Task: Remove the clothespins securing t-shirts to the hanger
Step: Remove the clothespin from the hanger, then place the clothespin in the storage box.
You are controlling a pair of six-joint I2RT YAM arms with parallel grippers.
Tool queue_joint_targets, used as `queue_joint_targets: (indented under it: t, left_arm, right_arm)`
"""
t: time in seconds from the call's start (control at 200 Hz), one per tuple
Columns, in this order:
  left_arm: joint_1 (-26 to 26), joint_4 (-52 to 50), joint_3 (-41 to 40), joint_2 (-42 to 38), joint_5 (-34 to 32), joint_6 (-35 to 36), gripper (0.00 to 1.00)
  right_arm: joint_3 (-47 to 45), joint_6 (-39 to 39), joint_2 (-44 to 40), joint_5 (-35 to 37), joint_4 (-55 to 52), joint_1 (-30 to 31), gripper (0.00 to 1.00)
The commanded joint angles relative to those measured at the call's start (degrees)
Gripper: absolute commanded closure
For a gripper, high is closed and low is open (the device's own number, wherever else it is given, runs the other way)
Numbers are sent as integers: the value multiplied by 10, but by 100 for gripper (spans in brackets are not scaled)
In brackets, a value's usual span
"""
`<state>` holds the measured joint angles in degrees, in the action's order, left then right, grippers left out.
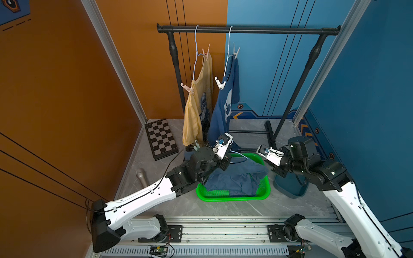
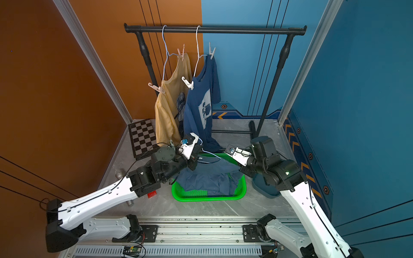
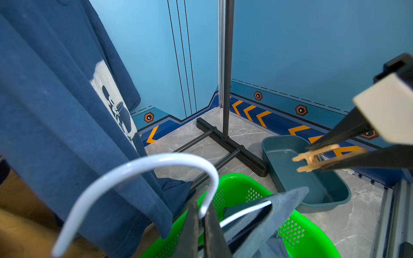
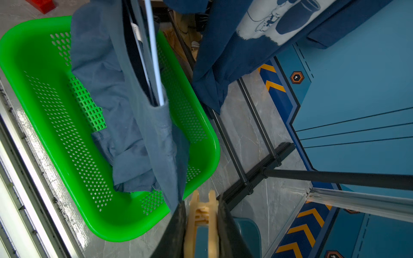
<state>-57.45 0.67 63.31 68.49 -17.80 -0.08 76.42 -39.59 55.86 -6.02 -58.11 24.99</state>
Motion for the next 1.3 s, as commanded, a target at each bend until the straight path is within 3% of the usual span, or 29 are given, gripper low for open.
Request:
queue_joint_targets:
  t: [0.0,0.155,0.501,0.681,1.291]
  left_arm:
    - [-6,27,2,6,9,-13,100]
    - [-12,28,5,13,14,-15,100]
    - [-28,27,10,27,22,-16,100]
    - [-36,24,14,28,5,-30,100]
    - [-39,21,46,38,26,-19,100]
  right_arm:
    - [-11,6,-19,-16,-14,-46,75]
    - [-46,-20,-34,-34,-11,-151,75]
    - [-201,-49,-35,92,59,-238,75]
    - [-237,-11,-28,104,132,-297,74]
    - [-315,28,142,99,226,-318,66]
